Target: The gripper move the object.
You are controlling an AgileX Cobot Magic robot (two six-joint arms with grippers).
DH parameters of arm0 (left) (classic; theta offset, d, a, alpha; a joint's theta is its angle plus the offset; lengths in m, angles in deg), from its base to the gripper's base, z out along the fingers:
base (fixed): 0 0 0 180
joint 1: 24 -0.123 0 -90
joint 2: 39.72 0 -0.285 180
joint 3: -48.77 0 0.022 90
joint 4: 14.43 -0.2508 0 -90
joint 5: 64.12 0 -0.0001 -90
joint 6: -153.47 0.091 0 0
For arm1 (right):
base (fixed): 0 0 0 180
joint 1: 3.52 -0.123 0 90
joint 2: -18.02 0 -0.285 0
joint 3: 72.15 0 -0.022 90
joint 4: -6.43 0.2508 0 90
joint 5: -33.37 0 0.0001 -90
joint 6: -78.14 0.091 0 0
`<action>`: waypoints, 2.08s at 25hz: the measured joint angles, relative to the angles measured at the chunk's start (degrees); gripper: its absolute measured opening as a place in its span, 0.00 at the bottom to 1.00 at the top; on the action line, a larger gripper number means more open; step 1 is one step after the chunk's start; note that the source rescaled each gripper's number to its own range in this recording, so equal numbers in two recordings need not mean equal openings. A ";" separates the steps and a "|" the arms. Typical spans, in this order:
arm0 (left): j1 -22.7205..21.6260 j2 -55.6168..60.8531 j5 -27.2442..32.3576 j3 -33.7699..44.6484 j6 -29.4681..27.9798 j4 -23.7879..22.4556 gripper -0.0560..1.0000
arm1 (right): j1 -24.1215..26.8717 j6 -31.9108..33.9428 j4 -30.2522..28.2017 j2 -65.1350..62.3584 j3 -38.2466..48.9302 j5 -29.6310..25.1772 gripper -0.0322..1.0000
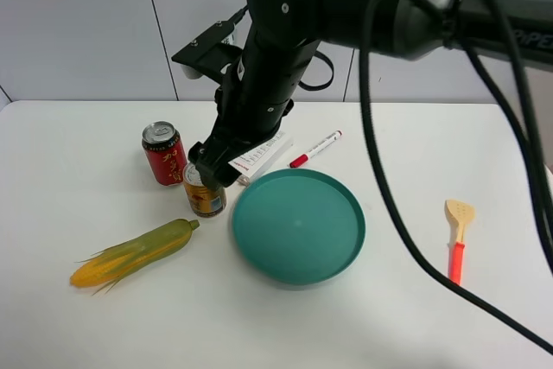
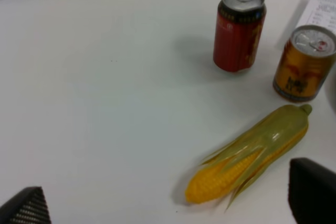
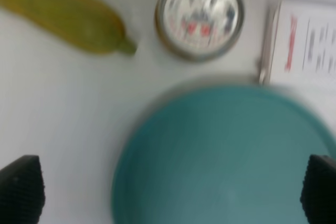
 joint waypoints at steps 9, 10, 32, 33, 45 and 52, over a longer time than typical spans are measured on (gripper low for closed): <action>0.00 0.00 0.00 0.00 0.00 0.00 1.00 | 2.80 6.22 -2.44 -3.97 -0.04 -9.05 0.97; 0.00 0.00 0.00 0.00 0.00 0.00 1.00 | 3.34 8.05 -3.95 -4.33 -0.04 -9.11 0.97; 0.00 0.00 0.00 0.00 0.00 0.00 1.00 | 39.11 13.62 -16.51 -15.08 -0.04 -9.41 0.97; 0.00 0.00 0.00 0.00 0.00 0.00 1.00 | 41.18 13.62 -16.51 -15.73 -0.04 -9.41 0.97; 0.00 0.00 0.00 0.00 0.00 0.00 1.00 | 55.88 13.62 -16.04 -32.95 14.88 -9.47 0.97; 0.00 0.00 0.00 0.00 0.00 0.00 1.00 | 56.05 14.03 -15.60 -51.02 25.61 -9.53 0.97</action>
